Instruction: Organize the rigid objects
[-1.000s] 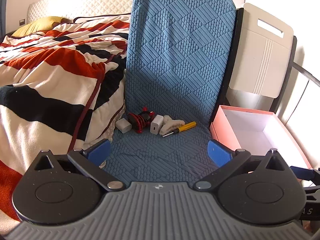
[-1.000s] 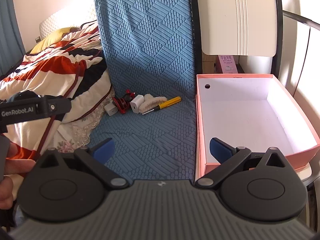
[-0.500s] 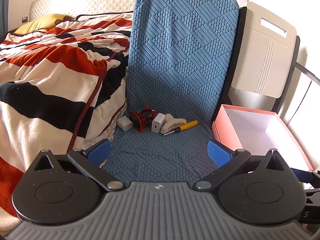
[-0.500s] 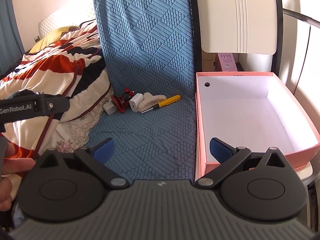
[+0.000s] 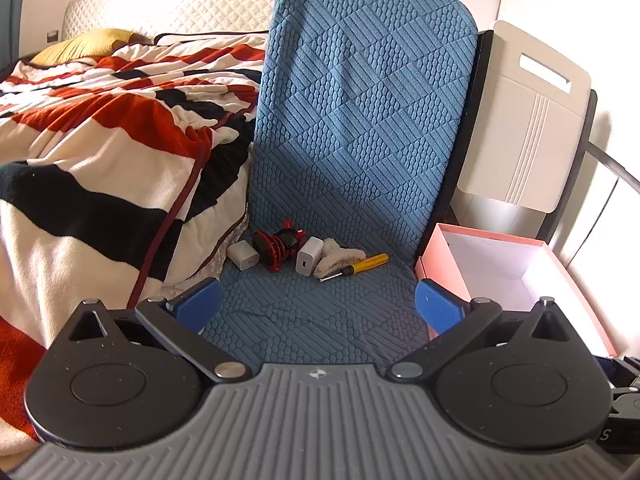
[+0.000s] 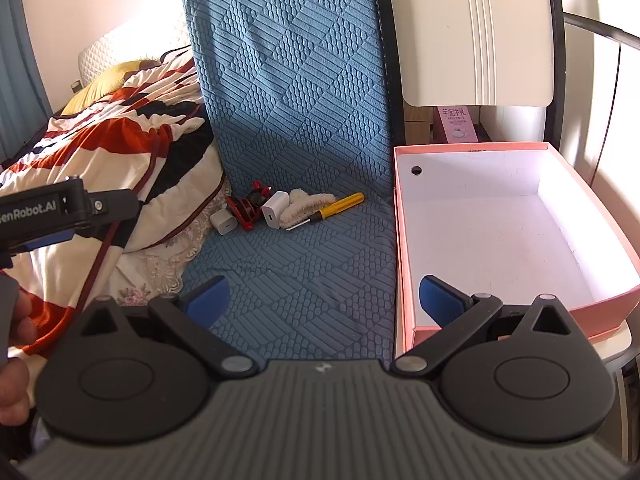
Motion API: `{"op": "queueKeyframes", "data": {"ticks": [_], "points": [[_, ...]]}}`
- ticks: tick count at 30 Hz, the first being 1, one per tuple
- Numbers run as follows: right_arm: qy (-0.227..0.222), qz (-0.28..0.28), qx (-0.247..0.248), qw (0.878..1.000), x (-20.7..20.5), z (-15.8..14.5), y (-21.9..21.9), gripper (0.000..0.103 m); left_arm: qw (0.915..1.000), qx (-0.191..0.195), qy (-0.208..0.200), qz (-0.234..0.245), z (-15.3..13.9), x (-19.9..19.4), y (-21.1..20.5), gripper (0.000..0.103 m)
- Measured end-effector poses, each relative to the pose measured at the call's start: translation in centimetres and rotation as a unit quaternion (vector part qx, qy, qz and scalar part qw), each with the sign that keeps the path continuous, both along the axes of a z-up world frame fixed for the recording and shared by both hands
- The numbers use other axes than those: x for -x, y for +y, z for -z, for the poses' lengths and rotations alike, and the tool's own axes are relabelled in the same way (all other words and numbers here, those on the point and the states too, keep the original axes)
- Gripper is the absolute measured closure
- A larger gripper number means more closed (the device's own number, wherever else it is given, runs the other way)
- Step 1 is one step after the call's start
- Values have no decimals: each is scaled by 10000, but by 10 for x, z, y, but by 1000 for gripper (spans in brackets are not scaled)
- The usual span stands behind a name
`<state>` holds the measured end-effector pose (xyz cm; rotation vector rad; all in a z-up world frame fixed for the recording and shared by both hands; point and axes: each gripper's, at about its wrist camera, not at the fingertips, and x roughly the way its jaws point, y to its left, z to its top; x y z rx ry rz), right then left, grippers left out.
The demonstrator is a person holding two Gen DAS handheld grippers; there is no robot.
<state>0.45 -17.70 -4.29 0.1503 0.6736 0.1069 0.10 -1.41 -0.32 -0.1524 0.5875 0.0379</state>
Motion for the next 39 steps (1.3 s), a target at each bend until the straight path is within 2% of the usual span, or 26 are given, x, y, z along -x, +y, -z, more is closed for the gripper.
{"op": "queueKeyframes", "data": {"ticks": [3,13,18,26,39], "points": [[54,-25,-56,10000,-2,-1,-2,0,9998,-173,-46,113,0,-1,-6,0],[-82,-212,-69,9997,-6,-8,4,0,9995,117,-126,267,1,-4,-4,0],[80,-359,-118,9993,-11,-1,12,0,9996,23,-28,274,10,-8,1,0],[154,-398,-97,9990,-18,9,20,0,9995,128,53,287,27,-18,10,0],[228,-357,-199,9989,-21,16,24,0,9993,176,-7,321,29,-16,15,0]]}}
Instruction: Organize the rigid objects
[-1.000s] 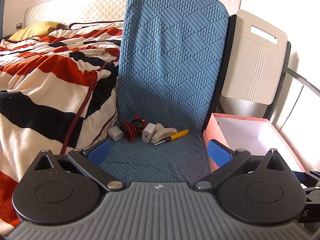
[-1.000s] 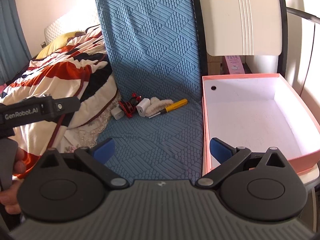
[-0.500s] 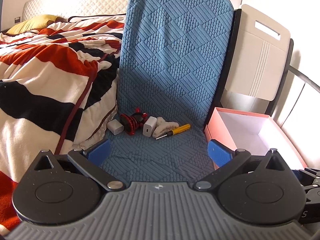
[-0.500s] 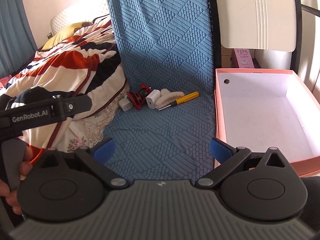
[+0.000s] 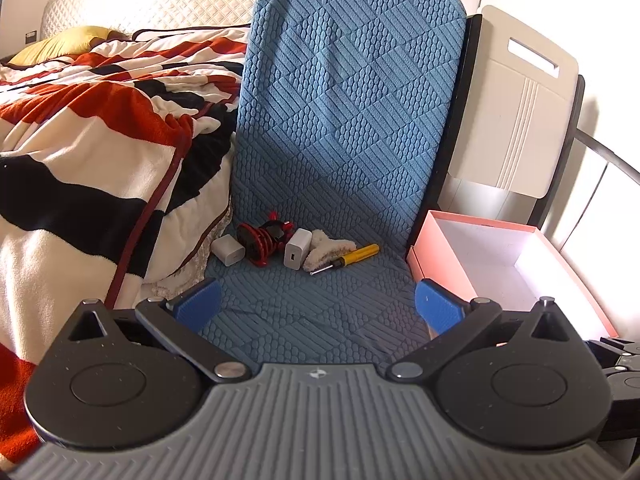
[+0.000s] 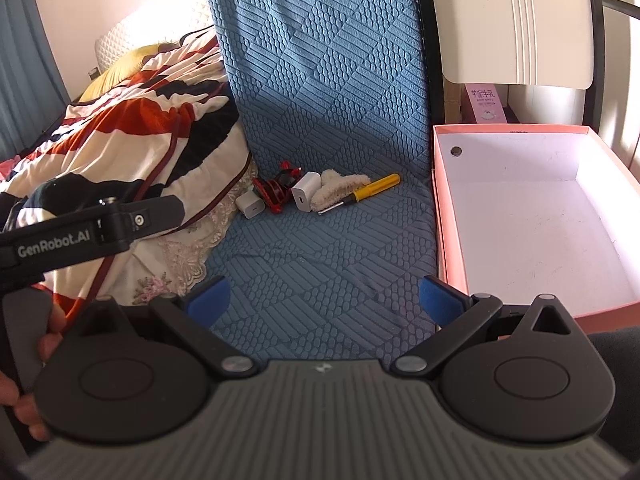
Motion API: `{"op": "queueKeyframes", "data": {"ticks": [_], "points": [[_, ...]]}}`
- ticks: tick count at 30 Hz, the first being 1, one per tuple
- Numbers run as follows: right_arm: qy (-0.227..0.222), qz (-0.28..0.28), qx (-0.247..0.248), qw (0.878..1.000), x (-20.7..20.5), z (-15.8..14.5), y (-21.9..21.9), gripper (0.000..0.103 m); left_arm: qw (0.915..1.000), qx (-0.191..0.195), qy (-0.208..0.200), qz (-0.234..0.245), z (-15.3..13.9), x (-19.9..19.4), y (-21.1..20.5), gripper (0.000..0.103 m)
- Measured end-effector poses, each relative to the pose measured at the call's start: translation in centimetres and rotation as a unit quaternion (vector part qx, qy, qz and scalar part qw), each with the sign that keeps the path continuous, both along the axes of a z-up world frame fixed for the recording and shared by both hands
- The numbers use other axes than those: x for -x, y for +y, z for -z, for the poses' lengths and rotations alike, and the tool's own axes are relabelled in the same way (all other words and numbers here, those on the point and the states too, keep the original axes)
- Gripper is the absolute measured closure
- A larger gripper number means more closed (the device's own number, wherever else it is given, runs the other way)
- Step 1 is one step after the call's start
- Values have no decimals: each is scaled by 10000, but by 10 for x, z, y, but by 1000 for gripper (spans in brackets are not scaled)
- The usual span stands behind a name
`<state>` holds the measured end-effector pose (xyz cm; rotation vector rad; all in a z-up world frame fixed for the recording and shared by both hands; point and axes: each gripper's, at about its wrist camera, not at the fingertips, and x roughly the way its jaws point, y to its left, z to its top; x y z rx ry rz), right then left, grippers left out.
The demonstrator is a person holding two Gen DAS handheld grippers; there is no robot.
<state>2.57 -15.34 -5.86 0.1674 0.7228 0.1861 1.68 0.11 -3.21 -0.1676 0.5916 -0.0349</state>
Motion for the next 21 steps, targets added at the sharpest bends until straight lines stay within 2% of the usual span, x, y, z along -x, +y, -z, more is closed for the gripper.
{"op": "queueKeyframes", "data": {"ticks": [7,14,18,21], "points": [[17,90,-20,10000,-4,7,-5,0,10000,-52,39,-36,10,-10,1,0],[6,217,-165,9996,-26,26,-9,0,9999,-117,26,108,26,-54,3,0],[5,152,-136,9998,-44,36,-8,0,9999,-89,-41,122,33,-82,5,0],[50,106,-299,9995,-53,45,-7,0,9997,-70,-39,222,40,-104,4,0]]}}
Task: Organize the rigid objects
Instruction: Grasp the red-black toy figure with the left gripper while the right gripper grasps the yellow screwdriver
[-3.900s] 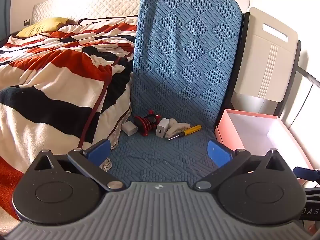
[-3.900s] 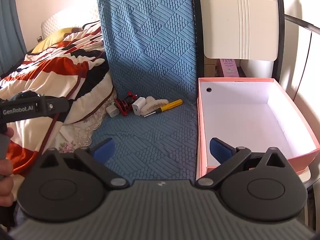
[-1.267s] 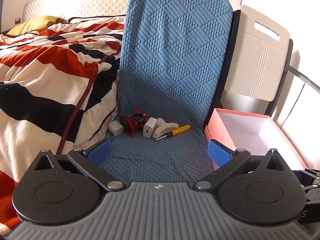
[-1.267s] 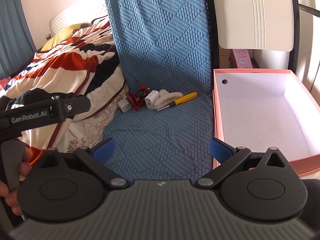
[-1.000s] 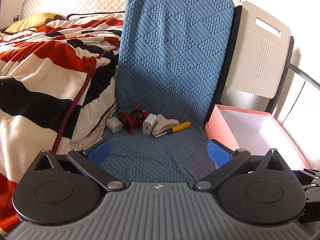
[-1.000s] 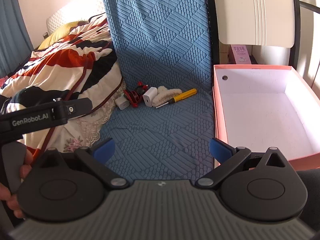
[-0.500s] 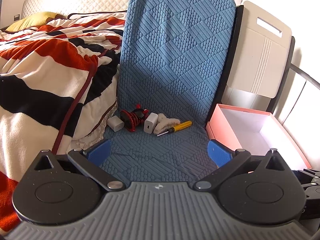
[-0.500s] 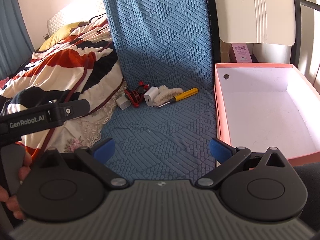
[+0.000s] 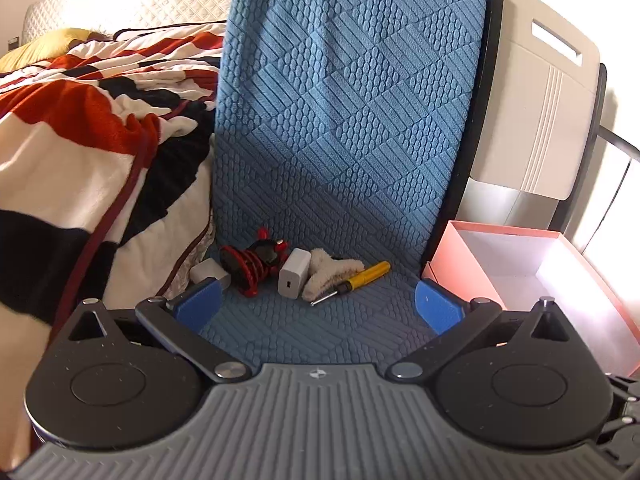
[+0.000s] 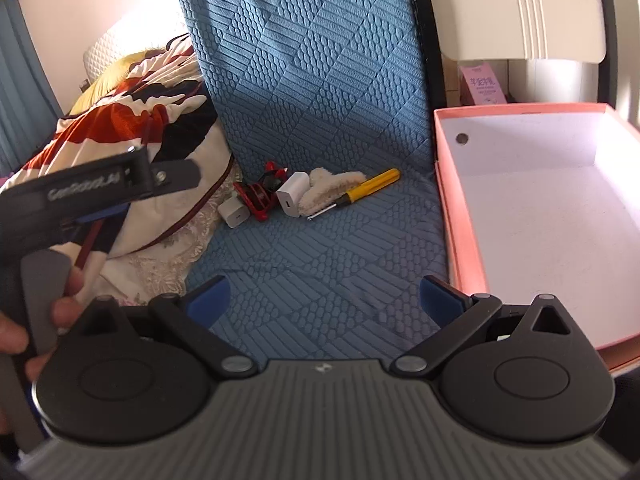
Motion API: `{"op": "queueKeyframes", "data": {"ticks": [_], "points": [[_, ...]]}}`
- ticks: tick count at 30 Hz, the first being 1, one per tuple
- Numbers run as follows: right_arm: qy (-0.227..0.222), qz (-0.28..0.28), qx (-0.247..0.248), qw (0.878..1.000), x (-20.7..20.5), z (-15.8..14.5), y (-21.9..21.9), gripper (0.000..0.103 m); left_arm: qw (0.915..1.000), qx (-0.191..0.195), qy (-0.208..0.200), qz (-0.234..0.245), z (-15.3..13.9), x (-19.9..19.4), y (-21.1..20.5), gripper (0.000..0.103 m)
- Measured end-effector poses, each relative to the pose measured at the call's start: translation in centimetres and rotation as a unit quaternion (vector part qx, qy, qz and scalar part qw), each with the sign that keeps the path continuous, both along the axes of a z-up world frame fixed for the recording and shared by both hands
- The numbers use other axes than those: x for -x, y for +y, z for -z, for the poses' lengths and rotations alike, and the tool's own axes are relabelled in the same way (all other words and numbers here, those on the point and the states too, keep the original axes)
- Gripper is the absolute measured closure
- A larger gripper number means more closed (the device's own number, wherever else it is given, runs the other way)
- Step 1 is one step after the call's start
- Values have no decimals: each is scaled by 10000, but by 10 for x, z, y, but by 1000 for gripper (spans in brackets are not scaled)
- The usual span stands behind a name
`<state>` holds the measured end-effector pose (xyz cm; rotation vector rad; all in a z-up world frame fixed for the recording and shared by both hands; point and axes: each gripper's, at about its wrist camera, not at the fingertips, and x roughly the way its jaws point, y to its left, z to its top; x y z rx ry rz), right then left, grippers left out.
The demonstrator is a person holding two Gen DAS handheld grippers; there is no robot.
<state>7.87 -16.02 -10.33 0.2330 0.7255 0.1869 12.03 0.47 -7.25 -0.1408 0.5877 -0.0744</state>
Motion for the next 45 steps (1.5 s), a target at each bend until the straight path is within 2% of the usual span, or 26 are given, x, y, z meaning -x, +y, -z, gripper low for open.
{"op": "queueKeyframes", "data": {"ticks": [2,7,14,21,23,27,28,33,38,40,45], "points": [[-8,-37,38,10000,-7,5,4,0,10000,-31,34,55,6,-13,-1,0],[68,-32,-48,10000,-31,15,6,0,9989,-389,213,182,28,-48,-7,0],[75,-172,-125,9997,-68,25,12,0,9976,-640,261,100,43,-86,-2,0],[106,-377,-111,9992,-104,34,17,2,9957,-803,403,232,58,-125,3,0],[160,-405,-150,9989,-116,38,17,3,9958,-723,518,226,65,-139,9,0],[345,-430,-213,9983,-140,49,16,17,9958,-551,678,259,77,-163,21,0],[410,-411,-225,9981,-146,52,16,25,9955,-535,739,270,79,-169,24,0],[615,-322,-362,9969,-172,64,13,34,9949,-560,767,355,85,-190,30,0],[577,-301,-201,9977,-199,74,16,35,9925,-777,856,391,97,-211,29,0],[593,-309,-182,9976,-212,80,18,35,9912,-863,892,451,101,-217,29,4],[651,-230,35,9976,-237,92,27,35,9914,-823,955,356,110,-233,33,9]]}}
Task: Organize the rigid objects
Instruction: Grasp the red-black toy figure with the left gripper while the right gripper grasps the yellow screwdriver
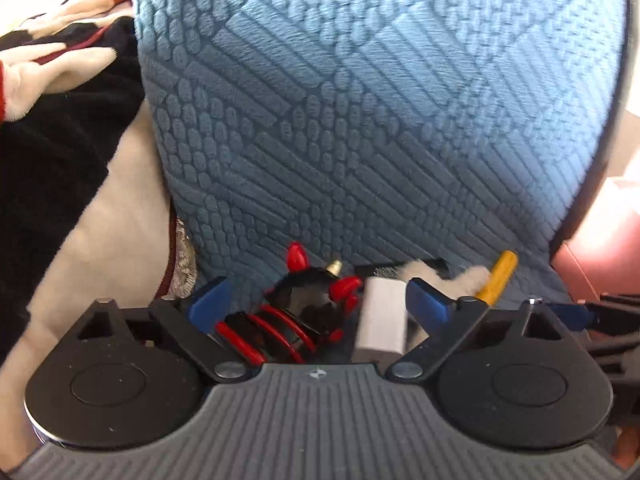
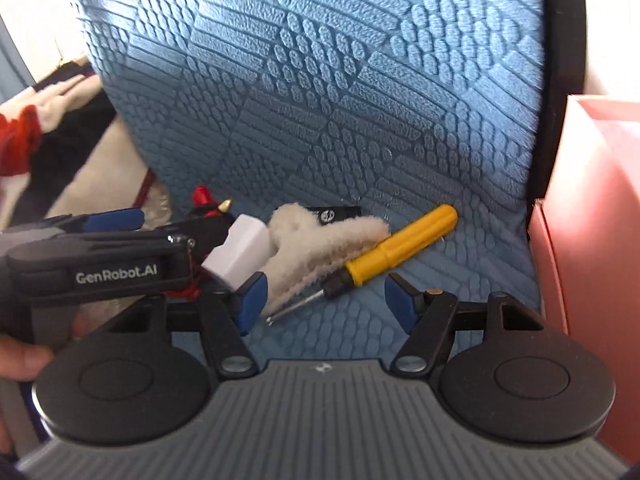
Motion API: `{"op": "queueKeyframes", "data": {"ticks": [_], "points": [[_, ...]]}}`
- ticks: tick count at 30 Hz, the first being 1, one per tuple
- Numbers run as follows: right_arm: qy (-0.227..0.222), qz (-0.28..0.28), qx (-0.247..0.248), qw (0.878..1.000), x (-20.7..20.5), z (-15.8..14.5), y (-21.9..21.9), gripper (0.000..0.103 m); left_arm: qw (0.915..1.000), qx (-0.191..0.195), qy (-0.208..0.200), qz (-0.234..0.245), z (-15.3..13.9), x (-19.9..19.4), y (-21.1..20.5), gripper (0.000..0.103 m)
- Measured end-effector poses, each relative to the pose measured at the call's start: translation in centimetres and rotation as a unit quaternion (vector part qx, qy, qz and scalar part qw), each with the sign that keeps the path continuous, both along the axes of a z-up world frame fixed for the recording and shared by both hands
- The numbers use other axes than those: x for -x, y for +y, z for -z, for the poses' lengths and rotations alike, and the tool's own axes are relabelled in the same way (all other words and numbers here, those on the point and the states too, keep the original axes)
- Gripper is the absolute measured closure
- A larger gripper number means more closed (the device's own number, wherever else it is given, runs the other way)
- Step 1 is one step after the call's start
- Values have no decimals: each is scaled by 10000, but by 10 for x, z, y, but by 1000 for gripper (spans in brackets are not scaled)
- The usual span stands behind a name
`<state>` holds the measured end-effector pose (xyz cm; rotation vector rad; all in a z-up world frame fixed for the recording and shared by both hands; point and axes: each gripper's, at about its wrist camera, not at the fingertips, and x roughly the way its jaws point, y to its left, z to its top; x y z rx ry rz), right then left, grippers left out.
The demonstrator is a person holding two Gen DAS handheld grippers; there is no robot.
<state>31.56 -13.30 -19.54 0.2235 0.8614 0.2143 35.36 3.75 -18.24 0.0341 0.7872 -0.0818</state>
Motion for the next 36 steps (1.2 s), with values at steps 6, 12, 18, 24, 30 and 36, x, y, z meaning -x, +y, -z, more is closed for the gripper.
{"op": "queueKeyframes", "data": {"ticks": [6,12,18,24,30,36], "points": [[37,-98,450,9989,-15,9,21,36,9998,-11,194,100,9,-13,7,11],[-34,-73,511,9987,-24,11,29,36,9998,64,207,37,17,-19,13,10],[119,141,526,9984,-23,5,28,40,9990,311,310,-47,23,-27,25,11],[369,320,385,9981,-24,2,7,40,9986,404,319,157,27,-30,28,10],[241,72,912,9955,-28,23,20,40,9966,733,326,184,40,-39,33,9],[141,-259,1373,9901,-21,26,29,57,9944,974,417,-37,47,-43,44,10]]}}
